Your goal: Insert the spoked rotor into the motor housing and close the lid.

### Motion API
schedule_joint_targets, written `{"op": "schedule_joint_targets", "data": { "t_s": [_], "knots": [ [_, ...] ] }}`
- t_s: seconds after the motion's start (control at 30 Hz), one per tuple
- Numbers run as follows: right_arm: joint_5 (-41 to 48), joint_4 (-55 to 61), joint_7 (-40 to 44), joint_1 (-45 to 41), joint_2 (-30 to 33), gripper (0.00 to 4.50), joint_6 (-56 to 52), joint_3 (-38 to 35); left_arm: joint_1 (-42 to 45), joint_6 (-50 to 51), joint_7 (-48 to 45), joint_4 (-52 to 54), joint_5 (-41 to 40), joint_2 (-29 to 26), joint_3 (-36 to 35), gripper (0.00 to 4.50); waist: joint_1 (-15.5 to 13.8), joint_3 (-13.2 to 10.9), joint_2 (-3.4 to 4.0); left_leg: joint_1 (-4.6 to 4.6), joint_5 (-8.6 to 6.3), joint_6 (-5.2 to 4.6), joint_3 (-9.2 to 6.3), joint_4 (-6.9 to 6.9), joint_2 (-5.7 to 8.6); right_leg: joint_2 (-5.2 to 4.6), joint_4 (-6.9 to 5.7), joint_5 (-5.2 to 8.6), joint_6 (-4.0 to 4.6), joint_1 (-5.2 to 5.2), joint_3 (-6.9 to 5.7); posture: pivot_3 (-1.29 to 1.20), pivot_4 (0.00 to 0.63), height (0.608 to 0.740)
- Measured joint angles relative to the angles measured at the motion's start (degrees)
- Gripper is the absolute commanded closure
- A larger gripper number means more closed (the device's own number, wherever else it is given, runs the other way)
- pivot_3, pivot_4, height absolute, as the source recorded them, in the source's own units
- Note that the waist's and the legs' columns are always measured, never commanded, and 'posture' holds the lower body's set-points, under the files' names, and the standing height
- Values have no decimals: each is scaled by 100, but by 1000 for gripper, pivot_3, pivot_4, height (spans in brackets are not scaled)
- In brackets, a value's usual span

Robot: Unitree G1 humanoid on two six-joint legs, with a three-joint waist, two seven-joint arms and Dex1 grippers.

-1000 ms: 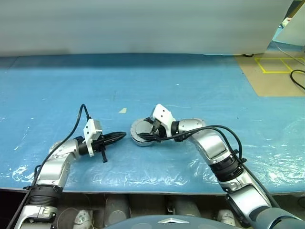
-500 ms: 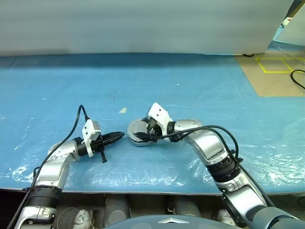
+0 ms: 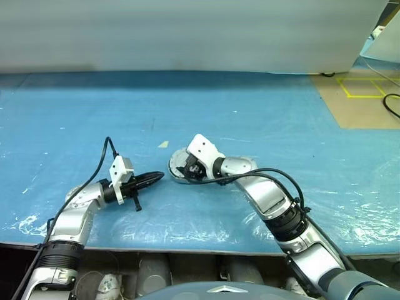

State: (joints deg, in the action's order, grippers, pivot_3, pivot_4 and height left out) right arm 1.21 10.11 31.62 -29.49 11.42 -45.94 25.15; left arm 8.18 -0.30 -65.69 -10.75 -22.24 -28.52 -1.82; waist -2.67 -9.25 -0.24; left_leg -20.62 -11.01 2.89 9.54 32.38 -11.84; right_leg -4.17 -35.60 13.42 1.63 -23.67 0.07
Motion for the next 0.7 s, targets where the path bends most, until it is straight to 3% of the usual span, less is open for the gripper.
{"op": "schedule_joint_targets", "data": {
  "t_s": [0.1,0.33,0.7],
  "knots": [
    [259,1,89,-16,-99,1503,-228,-235,49,-3,2,-6,11,25,2,4500,7,0,0,-39,1,1,0,1,1,2,0,-7,-9,-35,-2,0,150,740],
    [430,17,271,-75,3,1503,-313,-265,77,-3,35,-5,51,35,2,4500,11,0,0,-38,1,3,-1,-13,0,3,1,-15,-22,-36,-9,0,150,740],
    [266,-320,1230,-149,884,1503,1215,261,135,-3,20,-27,89,39,3,4500,3,0,-1,-39,1,2,-1,-5,1,2,-1,-14,-21,-35,-8,0,150,740]
  ]
}}
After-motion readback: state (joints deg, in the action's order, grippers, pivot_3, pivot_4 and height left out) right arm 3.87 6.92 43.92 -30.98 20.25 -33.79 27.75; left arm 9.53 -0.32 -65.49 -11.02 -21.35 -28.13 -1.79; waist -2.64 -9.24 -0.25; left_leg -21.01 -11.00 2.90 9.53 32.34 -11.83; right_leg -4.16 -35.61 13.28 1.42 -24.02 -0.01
